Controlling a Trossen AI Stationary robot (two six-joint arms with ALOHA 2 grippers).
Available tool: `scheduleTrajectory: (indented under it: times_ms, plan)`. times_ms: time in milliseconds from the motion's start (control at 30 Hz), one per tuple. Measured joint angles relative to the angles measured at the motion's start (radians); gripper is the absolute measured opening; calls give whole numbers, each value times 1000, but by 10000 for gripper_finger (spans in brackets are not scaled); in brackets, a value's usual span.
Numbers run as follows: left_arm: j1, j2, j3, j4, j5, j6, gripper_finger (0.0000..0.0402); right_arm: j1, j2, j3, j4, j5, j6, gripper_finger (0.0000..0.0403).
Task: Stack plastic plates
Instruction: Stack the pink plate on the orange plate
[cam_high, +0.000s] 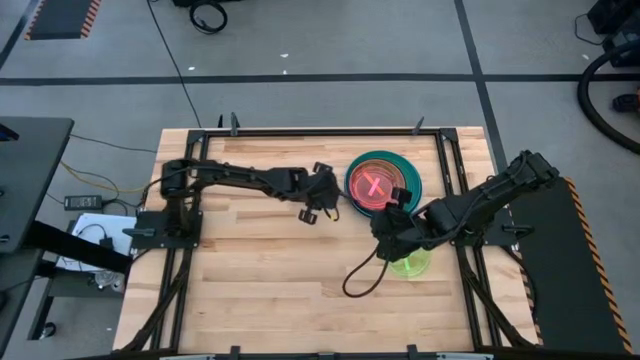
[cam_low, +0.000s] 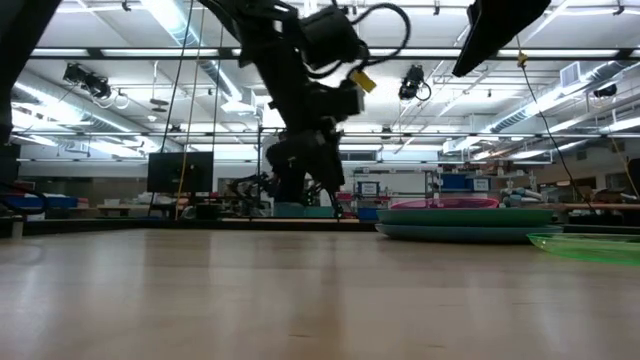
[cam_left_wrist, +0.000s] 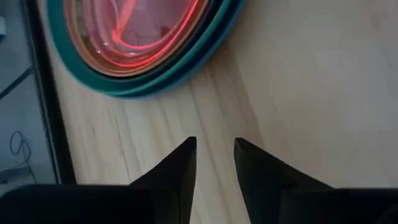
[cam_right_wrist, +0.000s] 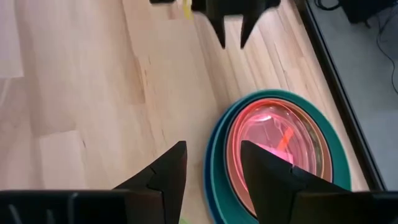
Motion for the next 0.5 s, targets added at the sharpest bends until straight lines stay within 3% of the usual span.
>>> scheduleTrajectory:
  times_ms: [300, 500]
  plan:
    - [-73, -226, -234, 107, 1, -137, 111, -52, 9, -34, 45, 22, -44, 161]
    - [-135, -349, -371, 181, 1, -266, 111, -176, 33, -110, 157, -151, -102, 160]
